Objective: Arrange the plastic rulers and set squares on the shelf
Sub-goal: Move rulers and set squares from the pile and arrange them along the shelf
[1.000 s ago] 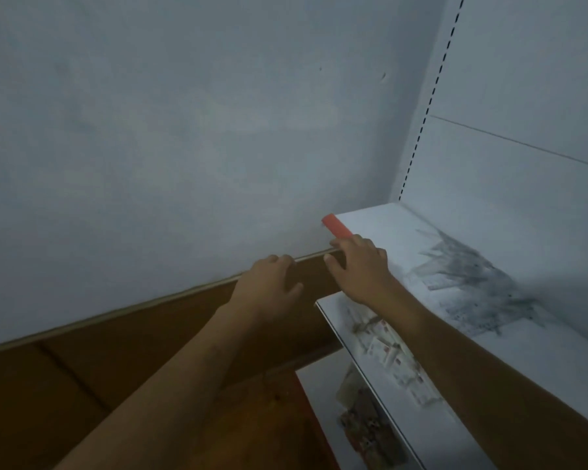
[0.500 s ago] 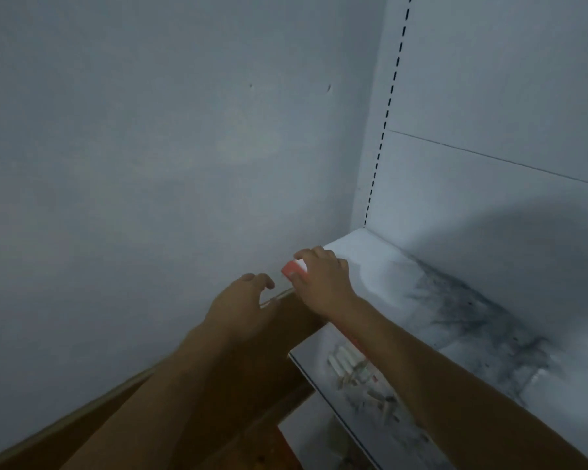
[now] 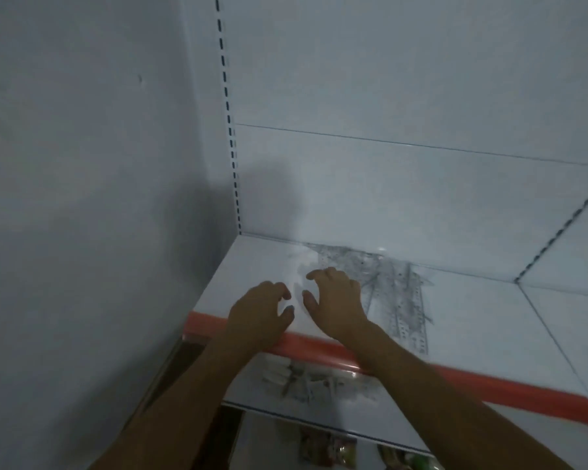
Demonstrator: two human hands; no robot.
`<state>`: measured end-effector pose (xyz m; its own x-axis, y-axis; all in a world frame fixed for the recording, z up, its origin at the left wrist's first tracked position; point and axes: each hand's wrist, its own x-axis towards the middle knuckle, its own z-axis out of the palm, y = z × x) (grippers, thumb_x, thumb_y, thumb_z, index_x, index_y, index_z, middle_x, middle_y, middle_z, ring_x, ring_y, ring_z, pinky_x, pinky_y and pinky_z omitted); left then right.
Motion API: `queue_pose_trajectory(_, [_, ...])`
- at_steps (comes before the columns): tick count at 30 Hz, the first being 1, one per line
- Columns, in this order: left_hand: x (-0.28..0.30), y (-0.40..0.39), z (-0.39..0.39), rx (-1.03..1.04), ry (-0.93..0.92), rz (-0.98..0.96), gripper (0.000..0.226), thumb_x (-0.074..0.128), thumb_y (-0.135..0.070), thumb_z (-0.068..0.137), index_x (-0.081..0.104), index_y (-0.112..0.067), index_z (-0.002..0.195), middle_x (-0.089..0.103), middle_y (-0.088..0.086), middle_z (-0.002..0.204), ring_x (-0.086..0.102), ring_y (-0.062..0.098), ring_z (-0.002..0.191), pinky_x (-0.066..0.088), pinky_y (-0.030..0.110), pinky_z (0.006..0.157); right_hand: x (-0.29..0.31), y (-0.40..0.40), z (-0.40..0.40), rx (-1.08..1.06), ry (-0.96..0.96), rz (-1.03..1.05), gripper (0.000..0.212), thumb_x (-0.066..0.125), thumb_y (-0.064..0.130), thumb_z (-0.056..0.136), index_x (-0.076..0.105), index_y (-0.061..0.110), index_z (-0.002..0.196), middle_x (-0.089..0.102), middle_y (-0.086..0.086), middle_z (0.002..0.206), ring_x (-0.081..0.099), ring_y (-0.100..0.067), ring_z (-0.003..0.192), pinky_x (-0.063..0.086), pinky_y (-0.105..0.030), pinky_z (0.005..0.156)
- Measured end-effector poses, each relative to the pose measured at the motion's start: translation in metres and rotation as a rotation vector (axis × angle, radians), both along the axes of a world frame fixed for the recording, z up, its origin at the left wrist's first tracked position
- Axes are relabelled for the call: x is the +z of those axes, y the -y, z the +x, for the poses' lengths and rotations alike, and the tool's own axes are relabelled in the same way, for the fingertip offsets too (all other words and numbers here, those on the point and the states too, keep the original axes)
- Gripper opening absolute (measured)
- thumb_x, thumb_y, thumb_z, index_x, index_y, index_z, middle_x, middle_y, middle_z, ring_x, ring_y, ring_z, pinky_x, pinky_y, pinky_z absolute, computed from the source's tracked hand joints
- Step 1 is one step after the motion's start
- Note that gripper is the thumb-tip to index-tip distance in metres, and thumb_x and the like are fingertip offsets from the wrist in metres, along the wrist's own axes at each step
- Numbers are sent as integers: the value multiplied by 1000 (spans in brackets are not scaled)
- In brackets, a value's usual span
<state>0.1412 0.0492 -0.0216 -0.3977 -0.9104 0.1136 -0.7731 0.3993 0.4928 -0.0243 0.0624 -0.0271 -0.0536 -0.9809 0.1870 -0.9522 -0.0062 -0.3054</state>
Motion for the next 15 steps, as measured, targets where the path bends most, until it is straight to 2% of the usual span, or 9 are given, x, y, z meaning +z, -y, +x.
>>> queue_pose_trajectory(4, [-12,-6,-34,-132,-75,7,29,56,-34,92,57,-20,117,58,0,112,53,16,104,46,31,87,-14,-42,-32,-238,15,-17,39,49,39,93,53,20,127,53,-4,126,47,-24,117,30,-39,97])
queue_pose_trajectory(7, [-20,-13,-61,-168,-16,-22,38,52,-38,93,50,-20,127,53,2,121,45,18,114,44,34,91,-20,-69,-59,-392,7,-15,39,49,39,93,53,20,127,53,-4,126,47,-24,118,32,-38,97])
queue_pose_trajectory(12, [-29,-16,-91,-101,137,-6,58,46,-55,91,38,-21,138,46,5,132,38,24,124,39,40,97,-24,-92,-97,-579,5,16,47,45,45,94,49,18,133,52,-7,129,47,-24,117,35,-37,96])
queue_pose_trajectory(15, [-34,-13,-105,-36,196,-16,58,47,-56,90,38,-19,135,45,7,130,38,25,123,36,40,97,-26,-87,-114,-615,28,24,54,44,54,93,49,17,133,51,-8,127,46,-24,117,36,-37,96])
